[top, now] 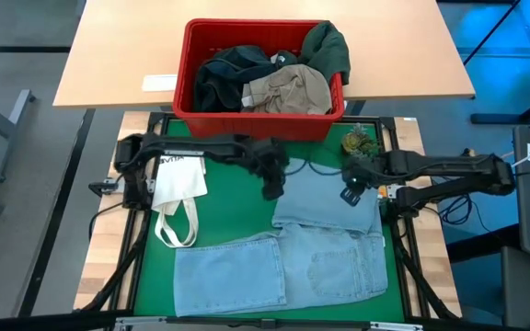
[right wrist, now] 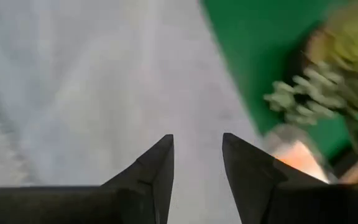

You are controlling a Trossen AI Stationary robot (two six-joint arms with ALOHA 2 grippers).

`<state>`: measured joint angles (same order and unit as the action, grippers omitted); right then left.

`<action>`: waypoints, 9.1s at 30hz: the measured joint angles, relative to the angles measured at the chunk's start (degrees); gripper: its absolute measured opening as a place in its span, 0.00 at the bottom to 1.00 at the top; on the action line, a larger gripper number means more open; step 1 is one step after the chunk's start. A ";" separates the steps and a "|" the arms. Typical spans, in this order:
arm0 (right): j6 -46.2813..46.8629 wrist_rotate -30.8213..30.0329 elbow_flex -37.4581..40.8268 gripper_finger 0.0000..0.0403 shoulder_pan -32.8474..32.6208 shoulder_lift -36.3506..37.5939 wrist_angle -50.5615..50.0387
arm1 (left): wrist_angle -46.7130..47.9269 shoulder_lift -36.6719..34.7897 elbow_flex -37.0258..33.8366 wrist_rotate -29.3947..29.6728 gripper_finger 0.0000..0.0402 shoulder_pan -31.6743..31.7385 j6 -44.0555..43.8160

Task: Fold Laundry from Bin
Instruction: Fold the light blue jeans

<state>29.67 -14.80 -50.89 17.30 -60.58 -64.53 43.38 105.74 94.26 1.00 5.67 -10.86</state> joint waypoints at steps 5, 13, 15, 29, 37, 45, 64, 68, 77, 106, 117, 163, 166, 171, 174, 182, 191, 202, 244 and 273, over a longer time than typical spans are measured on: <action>1.60 -0.06 0.00 0.34 -9.58 -0.03 5.43 | 7.49 -3.18 0.02 -0.09 0.35 -7.20 -7.11; 3.38 0.04 0.02 0.34 -22.11 -0.75 14.33 | 14.81 -3.97 -0.01 -0.75 0.35 -20.11 -23.25; 3.48 0.32 0.02 0.34 -24.35 -0.87 15.16 | 14.05 -3.94 -0.02 -0.65 0.35 -23.21 -25.75; 6.51 2.73 0.02 0.34 -31.80 -1.31 15.54 | 11.02 -3.92 -0.01 -1.39 0.37 -31.40 -42.20; 6.51 2.34 0.02 0.34 -32.40 -1.31 15.59 | 21.38 -2.80 0.00 -10.81 0.50 -30.06 -50.79; 6.10 2.27 0.02 0.34 -32.33 -1.44 15.59 | 36.76 -2.76 -0.02 -12.49 0.50 -36.95 -63.03; 6.08 2.31 0.02 0.34 -32.33 -1.44 17.55 | 13.23 -21.09 -34.97 -9.93 0.37 -49.29 -88.60; 6.08 2.31 0.02 0.34 -32.33 -1.44 18.27 | -2.46 -25.30 -45.97 -7.94 0.35 -50.20 -93.91; 6.06 2.34 0.02 0.34 -32.33 -1.44 18.21 | -6.31 -25.77 -53.82 -7.81 0.33 -52.73 -100.00; 6.03 2.39 0.02 0.34 -32.31 -1.44 18.14 | -23.40 -25.70 -61.44 -2.48 0.15 -54.98 -105.59; 6.01 2.40 0.02 0.34 -32.31 -1.44 18.15 | -36.94 -26.63 -58.76 -1.22 0.01 -54.92 -104.10; 9.22 14.54 -5.46 0.34 -32.33 -1.11 23.56 | -68.29 6.64 -21.83 1.06 0.00 -16.73 -44.15; 9.22 14.08 -5.46 0.34 -32.35 -1.11 25.35 | -68.42 8.40 -19.43 0.93 0.00 -16.39 -43.44; 10.87 12.85 -5.46 0.34 -32.33 -1.69 25.83 | -68.16 9.46 -18.09 1.76 0.00 -16.22 -43.45; 11.02 12.87 -5.48 0.34 -32.35 -2.37 25.81 | -68.50 9.46 -17.99 3.65 0.00 -15.83 -43.48; 11.01 12.36 -5.46 0.34 -32.35 -4.20 25.19 | -68.41 9.46 -17.99 5.99 0.00 -14.39 -44.48; 10.60 8.93 -5.46 0.34 -32.33 -6.29 23.93 | -68.01 9.46 -17.99 6.14 0.00 -14.14 -44.57; 10.73 5.30 -5.46 0.34 -32.33 -6.49 19.52 | -67.88 9.46 -17.99 6.62 0.01 -14.14 -44.55; 12.07 2.68 -5.46 0.34 -32.28 -12.53 18.62 | -68.17 9.42 -18.01 7.17 0.01 -14.27 -44.50; 17.92 29.34 -5.45 0.01 -32.37 -4.05 6.28 | -68.46 9.31 -18.01 2.82 0.30 -14.41 -30.09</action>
<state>47.59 14.54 -56.34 -15.07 -64.63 -58.25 -25.08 115.04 76.25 3.82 -8.74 -40.95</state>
